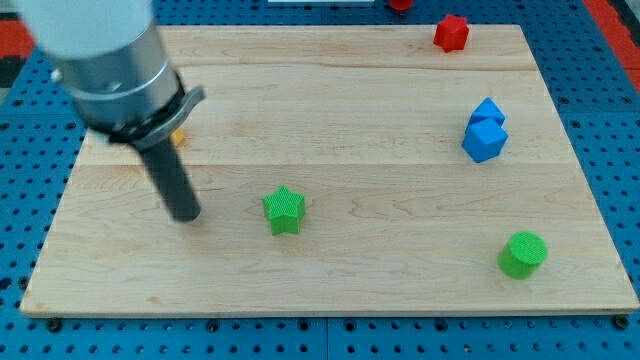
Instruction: Slide the green star closer to the green circle
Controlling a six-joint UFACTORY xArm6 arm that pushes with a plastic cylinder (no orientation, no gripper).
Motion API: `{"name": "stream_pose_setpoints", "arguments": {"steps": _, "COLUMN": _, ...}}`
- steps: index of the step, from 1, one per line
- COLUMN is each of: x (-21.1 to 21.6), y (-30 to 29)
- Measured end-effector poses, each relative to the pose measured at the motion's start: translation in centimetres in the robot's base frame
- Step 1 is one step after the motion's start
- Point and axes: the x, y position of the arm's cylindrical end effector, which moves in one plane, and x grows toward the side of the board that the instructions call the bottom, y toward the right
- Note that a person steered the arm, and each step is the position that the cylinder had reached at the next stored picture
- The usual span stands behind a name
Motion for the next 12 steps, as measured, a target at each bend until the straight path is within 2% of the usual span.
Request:
{"name": "stream_pose_setpoints", "arguments": {"steps": 2, "x": -1.3, "y": 8.2}}
{"name": "stream_pose_setpoints", "arguments": {"steps": 3, "x": -0.6, "y": 6.7}}
{"name": "stream_pose_setpoints", "arguments": {"steps": 4, "x": -0.8, "y": 2.0}}
{"name": "stream_pose_setpoints", "arguments": {"steps": 6, "x": 1.1, "y": 9.7}}
{"name": "stream_pose_setpoints", "arguments": {"steps": 7, "x": 4.1, "y": 3.7}}
{"name": "stream_pose_setpoints", "arguments": {"steps": 9, "x": -1.8, "y": 22.9}}
{"name": "stream_pose_setpoints", "arguments": {"steps": 10, "x": -2.4, "y": 23.2}}
{"name": "stream_pose_setpoints", "arguments": {"steps": 11, "x": -5.4, "y": 13.1}}
{"name": "stream_pose_setpoints", "arguments": {"steps": 12, "x": 1.8, "y": 17.3}}
